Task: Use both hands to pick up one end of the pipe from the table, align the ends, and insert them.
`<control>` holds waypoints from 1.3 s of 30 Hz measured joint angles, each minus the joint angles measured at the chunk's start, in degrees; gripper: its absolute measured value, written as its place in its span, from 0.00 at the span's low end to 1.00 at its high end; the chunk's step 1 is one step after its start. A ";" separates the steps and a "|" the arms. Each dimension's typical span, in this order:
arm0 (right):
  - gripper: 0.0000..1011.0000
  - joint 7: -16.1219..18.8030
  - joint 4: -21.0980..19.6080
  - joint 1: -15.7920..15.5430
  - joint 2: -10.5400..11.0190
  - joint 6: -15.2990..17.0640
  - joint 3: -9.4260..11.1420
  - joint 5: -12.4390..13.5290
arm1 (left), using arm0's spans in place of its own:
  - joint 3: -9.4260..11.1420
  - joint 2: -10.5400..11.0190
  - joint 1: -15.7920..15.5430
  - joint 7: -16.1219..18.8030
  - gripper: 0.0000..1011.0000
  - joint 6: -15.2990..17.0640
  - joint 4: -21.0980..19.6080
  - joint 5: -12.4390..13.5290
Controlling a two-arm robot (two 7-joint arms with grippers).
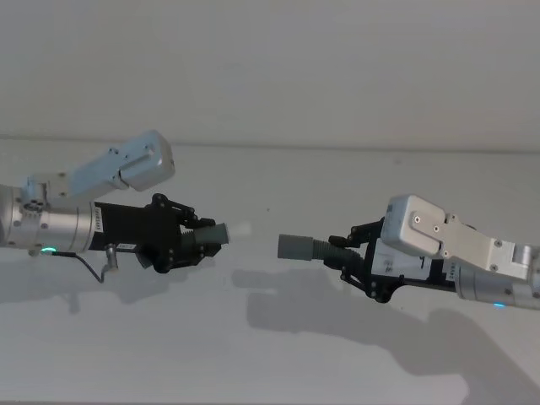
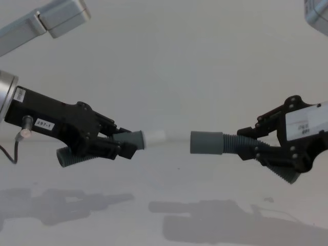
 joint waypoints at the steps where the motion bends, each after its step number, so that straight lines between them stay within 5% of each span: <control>1: 0.26 0.08 0.03 0.06 0.00 0.00 -0.07 0.09 | 0.07 0.01 -0.04 -0.04 0.35 -0.05 -0.01 0.00; 39: 0.26 -0.44 1.27 2.28 -1.34 1.90 -2.60 1.93 | 2.08 1.06 -0.46 0.01 0.35 -1.03 -1.09 -1.41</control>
